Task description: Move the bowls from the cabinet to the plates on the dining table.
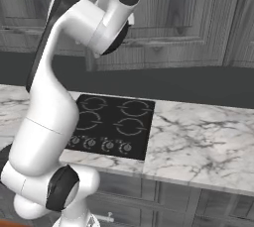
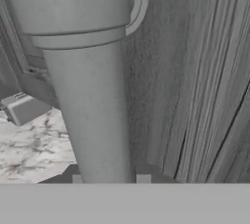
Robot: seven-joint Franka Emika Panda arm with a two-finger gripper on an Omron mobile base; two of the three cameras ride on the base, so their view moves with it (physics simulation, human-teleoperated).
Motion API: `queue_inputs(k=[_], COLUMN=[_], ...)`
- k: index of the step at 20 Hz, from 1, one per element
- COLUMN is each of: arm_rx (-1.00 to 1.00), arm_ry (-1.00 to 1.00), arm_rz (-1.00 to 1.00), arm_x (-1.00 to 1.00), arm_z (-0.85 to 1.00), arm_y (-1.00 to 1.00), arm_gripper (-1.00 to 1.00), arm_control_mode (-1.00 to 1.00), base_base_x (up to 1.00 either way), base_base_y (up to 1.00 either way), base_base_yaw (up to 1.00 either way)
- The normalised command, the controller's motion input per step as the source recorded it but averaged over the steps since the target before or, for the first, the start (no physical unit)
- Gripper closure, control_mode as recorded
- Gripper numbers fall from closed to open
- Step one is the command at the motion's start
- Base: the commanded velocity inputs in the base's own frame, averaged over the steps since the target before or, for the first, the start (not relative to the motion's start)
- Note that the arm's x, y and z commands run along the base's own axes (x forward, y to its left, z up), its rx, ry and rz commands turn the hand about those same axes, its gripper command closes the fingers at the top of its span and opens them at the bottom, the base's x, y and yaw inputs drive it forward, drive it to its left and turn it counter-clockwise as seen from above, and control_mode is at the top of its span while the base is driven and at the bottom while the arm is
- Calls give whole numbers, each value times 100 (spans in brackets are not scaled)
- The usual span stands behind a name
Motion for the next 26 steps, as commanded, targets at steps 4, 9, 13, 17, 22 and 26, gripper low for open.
queue_inputs(k=[4,9,13,17,22,26], arm_rx=[0,2,8,10,15,20], arm_ry=[1,4,0,0,0,0], arm_rz=[21,17,8,1,-1,-4], arm_x=[-66,-54,-57,-56,-43,-38], arm_z=[34,32,28,10,3,0], arm_y=[-52,-62,-75,-71,-72,-73], arm_gripper=[100,100,100,100,100,100], arm_control_mode=[-100,-100,-100,-100,-100,-100], base_base_x=[0,0,0,0,0,0], base_base_y=[0,0,0,0,0,0], base_base_yaw=[0,0,0,0,0,0])
